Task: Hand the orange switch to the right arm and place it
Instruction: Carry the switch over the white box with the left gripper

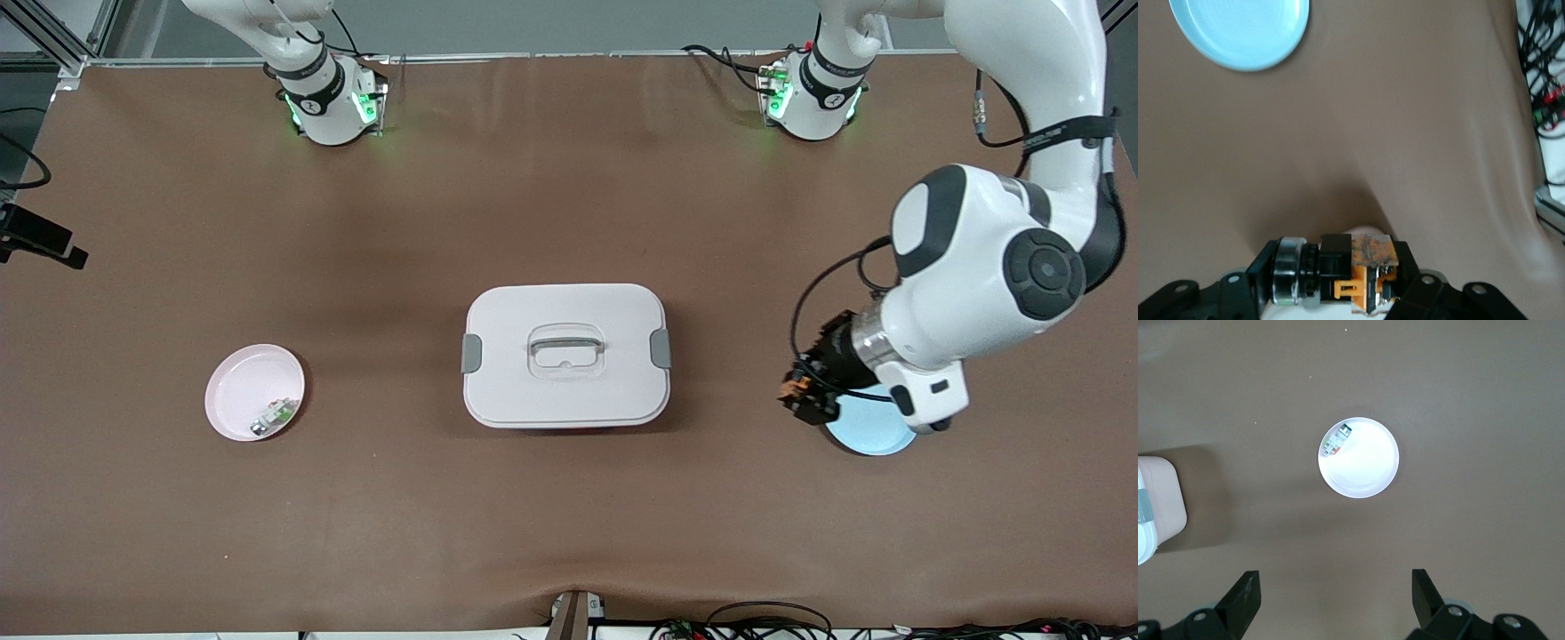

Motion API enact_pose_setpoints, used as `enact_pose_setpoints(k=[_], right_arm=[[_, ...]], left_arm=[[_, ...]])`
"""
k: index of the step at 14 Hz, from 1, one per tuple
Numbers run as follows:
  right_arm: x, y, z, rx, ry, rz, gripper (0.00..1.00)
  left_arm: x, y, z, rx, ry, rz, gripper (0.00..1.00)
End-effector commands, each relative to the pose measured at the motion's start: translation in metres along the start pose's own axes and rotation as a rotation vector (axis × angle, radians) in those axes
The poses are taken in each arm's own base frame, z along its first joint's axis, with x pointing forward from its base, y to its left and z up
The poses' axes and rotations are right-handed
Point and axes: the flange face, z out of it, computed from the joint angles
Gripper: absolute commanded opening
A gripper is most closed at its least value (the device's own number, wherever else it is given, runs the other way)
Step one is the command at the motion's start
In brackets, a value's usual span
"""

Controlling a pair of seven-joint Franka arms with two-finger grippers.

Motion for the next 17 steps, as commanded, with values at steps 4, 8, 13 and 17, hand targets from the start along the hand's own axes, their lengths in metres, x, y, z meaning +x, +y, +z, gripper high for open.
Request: enact_pose_setpoints(k=[4,8,13,17], right_arm=[[-0.005,0.002,-0.004,0.029,0.010,-0.003,1.00],[-0.003,-0.003,-0.007,0.082,0.028,-0.006,1.00],[0.002,-0.002,-0.010,0.277,0.055,-0.004,1.00],[0.013,-0.002,0.011,0.291,0.018,0.000,1.00]], left_arm=[[-0.123,0.007,-0.026,-0.087,-0.190,-0.137,0.39],[-0.198,0.005,-0.014,-0.093,-0.225,-0.264,0.39],[-0.270,0.006,0.009,-0.152,-0.283,-0.496,0.39],[-0.331,-0.004,0.037,-0.189,-0.287,-0.523,0.39]])
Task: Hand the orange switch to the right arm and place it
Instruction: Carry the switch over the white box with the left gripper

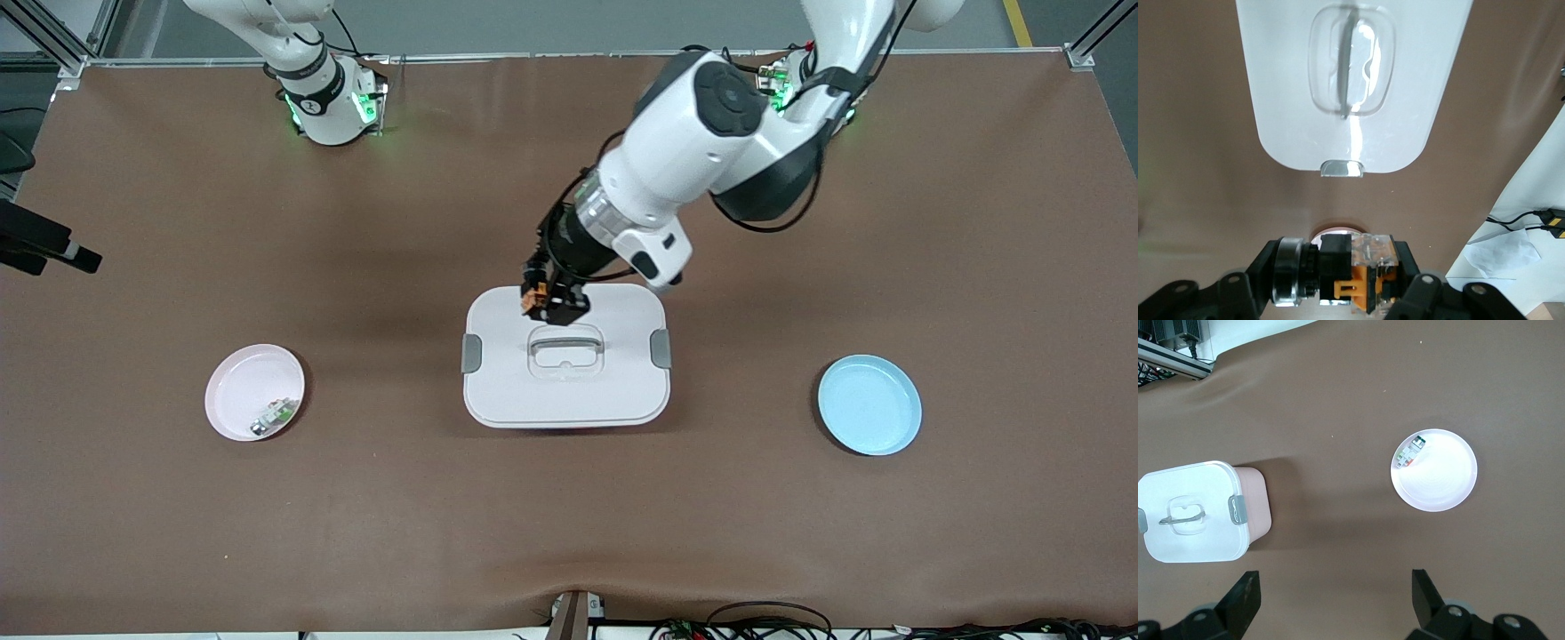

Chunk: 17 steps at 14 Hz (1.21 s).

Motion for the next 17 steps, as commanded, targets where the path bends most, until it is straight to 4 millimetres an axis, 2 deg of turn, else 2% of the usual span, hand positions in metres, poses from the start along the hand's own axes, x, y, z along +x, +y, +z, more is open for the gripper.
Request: enact_pose_setpoints(k=[1,2,4,5,6,8,11,14,17], right_arm=[[0.007,0.005,0.015,0.033,-0.024,-0.009,1.00],[0.010,0.004,0.029,0.035,-0.056,-0.012,1.00],[0.011,-0.003,0.037,0.104,-0.077,-0.079,1.00],[0.011,-0.005,0.045,0.148,-0.087,-0.105,1.00],[0.010,-0.004,0.062,0.190,-0.110,-0.097,1.00],[0.011,-0.001,0.089,0.267,-0.113,-0.085,1.00],[0.005,-0.015,0.121,0.312,-0.147,-0.155,1.00],[-0.003,-0.024,0.145,0.401,-0.180,-0.168,1.00],[-0.013,-0.022,0.187,0.518,-0.188,-0.210,1.00]], left_arm=[[-0.023,-0.026,0.021,-0.044,0.007,0.008,0.39],[-0.030,-0.038,0.033,-0.057,0.018,0.027,0.39],[-0.046,-0.065,0.054,-0.080,0.014,0.043,0.39],[-0.050,-0.072,0.061,-0.083,0.007,0.040,0.39],[-0.054,-0.079,0.065,-0.077,0.002,0.042,0.39],[-0.056,-0.086,0.079,-0.080,-0.009,0.009,0.39],[-0.052,-0.102,0.118,-0.044,-0.007,-0.060,0.39],[-0.055,-0.114,0.127,-0.003,-0.015,-0.065,0.39],[-0.058,-0.123,0.126,0.030,-0.001,0.007,0.39]])
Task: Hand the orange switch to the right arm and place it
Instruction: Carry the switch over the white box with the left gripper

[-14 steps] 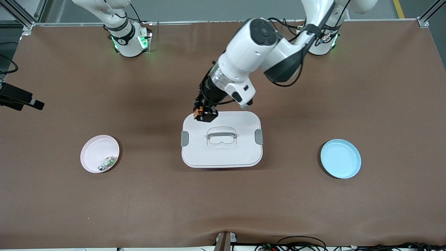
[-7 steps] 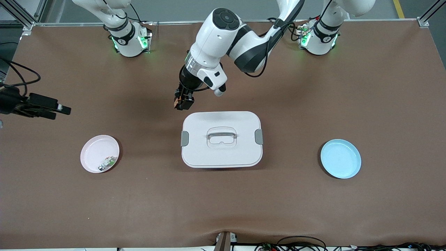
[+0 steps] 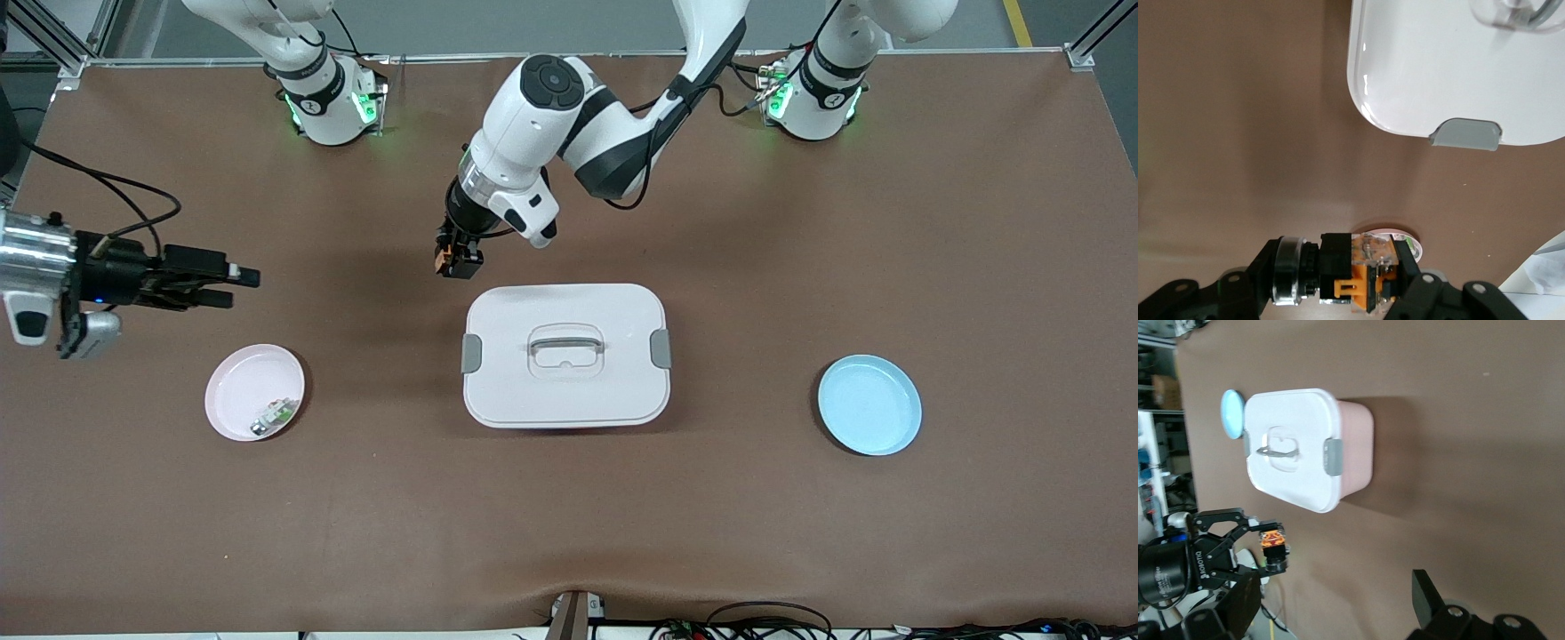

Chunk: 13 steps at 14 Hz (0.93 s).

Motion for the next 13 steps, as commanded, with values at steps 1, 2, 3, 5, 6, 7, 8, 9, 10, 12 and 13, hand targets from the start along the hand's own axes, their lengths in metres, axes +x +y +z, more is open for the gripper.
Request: enact_pose_setpoints(k=[1,2,3,5,6,7,8,9,10,12,13], right_arm=[[-0.010,0.011,0.024,0.062,0.008,-0.028,1.00],[-0.012,0.010,0.037,0.067,-0.015,-0.025,1.00],[-0.013,0.011,0.047,0.082,-0.023,-0.016,1.00],[-0.017,0.013,0.074,0.147,-0.030,0.019,1.00],[-0.019,0.009,0.087,0.170,-0.040,0.024,1.00],[-0.020,0.006,0.099,0.173,-0.035,0.027,1.00],[-0.022,0.002,0.110,0.181,-0.027,0.035,1.00],[-0.027,-0.002,0.115,0.194,-0.005,0.042,1.00],[-0.030,-0.003,0.118,0.205,0.005,0.053,1.00],[-0.043,-0.003,0.119,0.213,0.007,0.062,1.00],[-0.051,-0.006,0.117,0.245,0.027,0.074,1.00]], left_arm=[[-0.006,-0.003,-0.011,0.024,-0.008,0.070,0.39],[-0.006,-0.004,-0.014,0.035,-0.002,0.117,0.39],[-0.007,-0.004,-0.016,0.039,-0.002,0.132,0.39],[-0.008,-0.003,-0.023,0.042,-0.002,0.137,0.39],[-0.007,-0.001,-0.024,0.046,0.002,0.140,0.39],[-0.006,-0.001,-0.024,0.049,0.005,0.142,0.39],[-0.006,-0.002,-0.023,0.051,0.008,0.142,0.39],[-0.006,-0.002,-0.023,0.051,0.008,0.142,0.39],[-0.006,-0.002,-0.023,0.051,0.008,0.142,0.39],[-0.006,-0.001,-0.025,0.049,0.007,0.140,0.39],[-0.006,-0.001,-0.024,0.050,0.008,0.141,0.39]])
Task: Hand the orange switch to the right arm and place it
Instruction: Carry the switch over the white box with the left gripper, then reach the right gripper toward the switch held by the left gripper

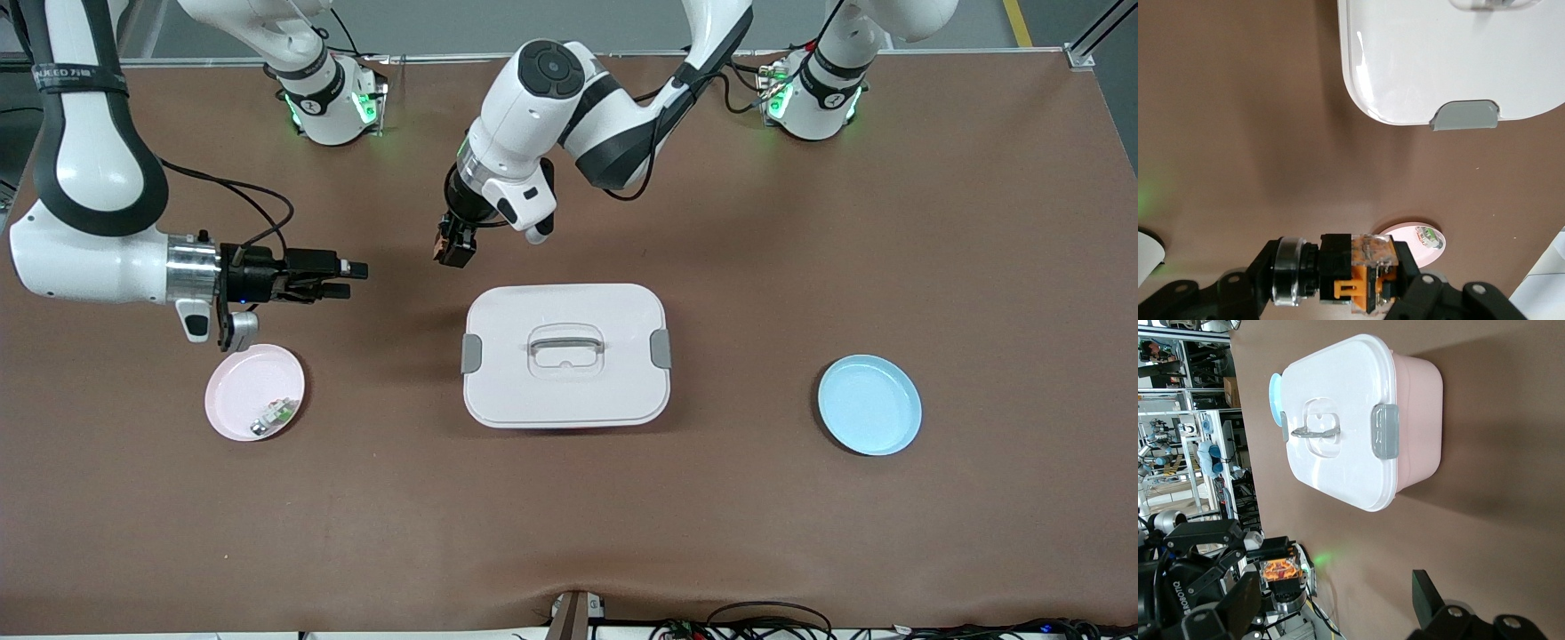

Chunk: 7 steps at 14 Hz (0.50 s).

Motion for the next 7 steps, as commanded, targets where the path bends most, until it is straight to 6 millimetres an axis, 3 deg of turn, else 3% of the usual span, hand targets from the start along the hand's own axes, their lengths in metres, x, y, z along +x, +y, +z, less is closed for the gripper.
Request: enact_pose_setpoints(k=[1,4,7], right_arm=[[-0.037,-0.008,-0.006,0.084,0.064,0.013,1.00],[-0.058,-0.014,-0.010,0.066,0.141,0.005,1.00],[-0.071,-0.031,0.015,0.044,0.188,-0.018,1.00]], left_arm=[[-0.002,0.001,-0.011,0.015,-0.012,0.009,0.39],[-0.002,0.001,-0.012,0.015,-0.014,0.007,0.39],[-0.002,0.003,-0.013,0.011,-0.014,0.008,0.39]])
